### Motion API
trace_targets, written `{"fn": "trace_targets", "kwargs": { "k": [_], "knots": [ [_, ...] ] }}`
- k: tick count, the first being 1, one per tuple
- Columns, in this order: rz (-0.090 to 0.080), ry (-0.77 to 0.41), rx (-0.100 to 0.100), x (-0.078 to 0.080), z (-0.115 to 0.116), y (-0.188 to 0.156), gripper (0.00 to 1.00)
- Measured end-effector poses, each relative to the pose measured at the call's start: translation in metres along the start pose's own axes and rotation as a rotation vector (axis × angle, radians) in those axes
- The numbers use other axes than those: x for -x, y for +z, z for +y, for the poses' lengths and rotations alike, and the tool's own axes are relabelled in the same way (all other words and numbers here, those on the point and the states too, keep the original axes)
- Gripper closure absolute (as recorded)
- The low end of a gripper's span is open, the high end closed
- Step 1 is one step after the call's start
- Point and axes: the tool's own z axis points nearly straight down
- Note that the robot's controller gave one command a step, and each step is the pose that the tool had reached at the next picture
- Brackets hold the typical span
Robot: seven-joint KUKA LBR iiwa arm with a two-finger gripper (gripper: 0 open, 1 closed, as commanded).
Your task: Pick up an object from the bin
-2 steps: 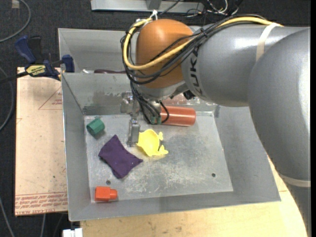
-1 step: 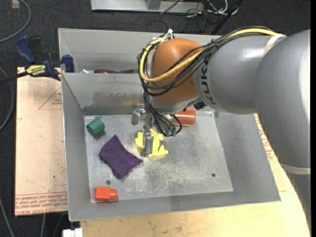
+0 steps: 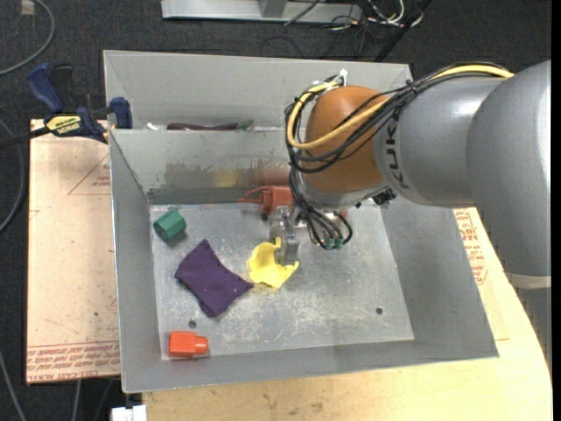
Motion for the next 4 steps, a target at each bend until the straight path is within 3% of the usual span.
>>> {"fn": "trace_targets", "kwargs": {
  "k": [1,2,3,4],
  "knots": [
    [0.0,0.0,0.0,0.0,0.0,0.0,1.0],
    [-0.004,0.065,0.002,0.005,0.001,-0.106,1.0],
    [-0.003,0.066,0.002,0.005,0.001,-0.106,1.0],
    [0.001,0.074,0.002,0.006,-0.006,-0.153,1.0]
  ]
}}
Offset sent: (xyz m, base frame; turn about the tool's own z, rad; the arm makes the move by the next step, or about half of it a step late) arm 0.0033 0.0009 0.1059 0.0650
